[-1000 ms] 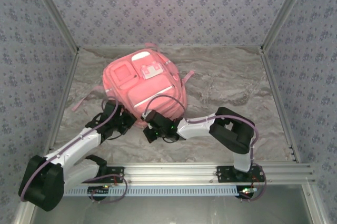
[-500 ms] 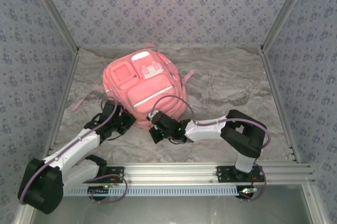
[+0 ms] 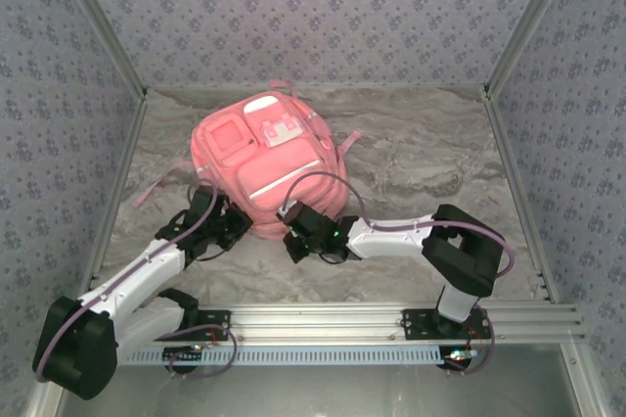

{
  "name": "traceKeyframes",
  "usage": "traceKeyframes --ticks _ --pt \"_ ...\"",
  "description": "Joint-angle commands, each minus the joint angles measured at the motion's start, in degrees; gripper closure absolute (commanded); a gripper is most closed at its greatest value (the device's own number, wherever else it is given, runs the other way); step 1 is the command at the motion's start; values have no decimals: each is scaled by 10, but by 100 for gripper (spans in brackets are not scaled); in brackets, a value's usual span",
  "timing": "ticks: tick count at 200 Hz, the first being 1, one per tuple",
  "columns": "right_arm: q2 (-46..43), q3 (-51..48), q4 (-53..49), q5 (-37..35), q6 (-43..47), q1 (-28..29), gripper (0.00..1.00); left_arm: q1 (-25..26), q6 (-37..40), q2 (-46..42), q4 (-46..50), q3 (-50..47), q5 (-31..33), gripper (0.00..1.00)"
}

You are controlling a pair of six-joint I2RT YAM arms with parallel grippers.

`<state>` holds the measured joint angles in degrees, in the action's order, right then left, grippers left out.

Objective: Pack the student bag

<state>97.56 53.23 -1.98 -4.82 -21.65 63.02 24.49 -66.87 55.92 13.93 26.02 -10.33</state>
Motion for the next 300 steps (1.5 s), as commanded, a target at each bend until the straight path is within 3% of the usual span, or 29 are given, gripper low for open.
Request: traceKeyframes --ticks 1,71,126,182,219,234,258,280,300 --pt "19 10 -121 -53 6 -10 100 -11 12 -11 18 28 48 100" --pt "65 112 -156 -66 -30 -4 100 -3 1 -37 44 62 31 100" --pt "30 69 -175 -126 -56 -28 100 -8 8 -55 59 52 47 100" --pt "-22 16 -160 -96 -45 -49 100 -12 8 -44 50 49 52 100" --pt "-7 49 -167 -47 -18 -43 100 -14 42 -46 75 68 66 100" --pt "-2 56 -135 -6 -2 -37 100 -33 69 -46 78 72 57 100" --pt "35 117 -126 29 -1 -20 100 -116 113 -28 94 88 -3 100" --pt "83 188 -119 65 -11 -12 100 -188 130 -22 116 97 -62 76" --pt "123 227 -100 104 -43 -11 100 -213 131 -51 148 95 -76 55"
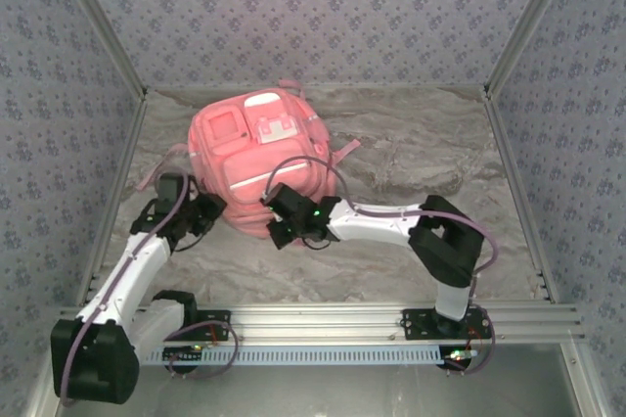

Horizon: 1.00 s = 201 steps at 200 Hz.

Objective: Pack the student bag

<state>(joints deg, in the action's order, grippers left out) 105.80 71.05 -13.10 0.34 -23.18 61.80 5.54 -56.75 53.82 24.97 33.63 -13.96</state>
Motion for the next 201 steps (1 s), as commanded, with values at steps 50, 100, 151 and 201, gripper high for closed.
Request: traceKeyframes --ticks 50,100,151,201 --pt "70 59 55 59 -65 2 100 -24 -80 -132 56 -49 -74 41" --pt "76 47 62 55 -75 5 100 12 -165 -125 -36 -104 -72 42" --pt "76 48 56 49 -77 9 100 44 -180 -72 -88 -109 -35 51" --pt "81 51 36 39 -73 11 100 45 -161 -4 -134 -98 -19 80"
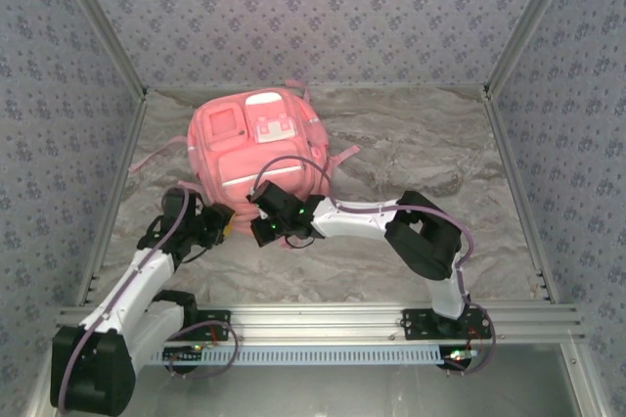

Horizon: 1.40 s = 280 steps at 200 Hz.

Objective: Pack the student bag

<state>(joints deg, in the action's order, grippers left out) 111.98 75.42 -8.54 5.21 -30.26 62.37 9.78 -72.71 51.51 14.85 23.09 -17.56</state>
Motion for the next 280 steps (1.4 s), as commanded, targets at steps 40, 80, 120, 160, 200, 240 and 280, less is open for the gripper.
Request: traceKeyframes --ticks 40,80,120,160,200,240,280 --pt "11 -5 -41 -58 1 6 100 3 18 11 -23 23 43 100" --pt "-4 -23 -71 -109 9 8 100 3 24 10 -16 30 45 100" --pt "-29 -54 -73 -141 8 2 100 3 28 6 -8 37 45 100" --pt "-47 -66 -77 -156 10 -6 100 3 35 -3 6 46 48 100" --pt "-71 -111 -67 -158 9 -16 100 3 40 -4 11 49 47 100" --pt "-79 -122 -66 -159 20 -20 100 3 46 -7 18 53 44 100" --pt "-95 -127 -55 -160 32 -18 100 16 48 -9 34 84 38 100"
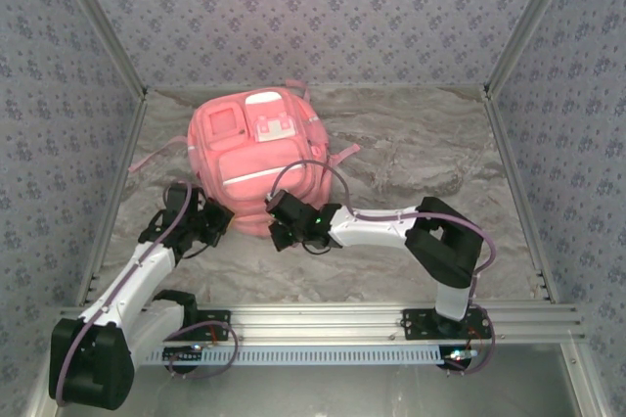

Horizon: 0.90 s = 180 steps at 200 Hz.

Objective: Pack the student bag

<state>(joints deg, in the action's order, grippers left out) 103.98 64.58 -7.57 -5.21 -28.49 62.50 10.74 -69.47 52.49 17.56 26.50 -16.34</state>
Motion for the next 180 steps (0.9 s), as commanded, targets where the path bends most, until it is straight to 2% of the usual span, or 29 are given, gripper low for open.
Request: traceKeyframes --ticks 1,43,88,133,180 --pt "-16 -18 -62 -53 15 -19 100 7 16 -19 7 51 26 100" --pt "-29 -20 -30 -30 -12 6 100 67 -2 -17 15 98 54 100" --pt "-43 -39 -51 -8 -24 18 100 72 16 -19 35 118 69 100" --pt "-54 -60 -86 -20 -16 -25 100 72 20 -26 40 113 70 100" --pt "-62 -39 -106 -15 25 -77 100 72 22 -42 49 100 78 100"
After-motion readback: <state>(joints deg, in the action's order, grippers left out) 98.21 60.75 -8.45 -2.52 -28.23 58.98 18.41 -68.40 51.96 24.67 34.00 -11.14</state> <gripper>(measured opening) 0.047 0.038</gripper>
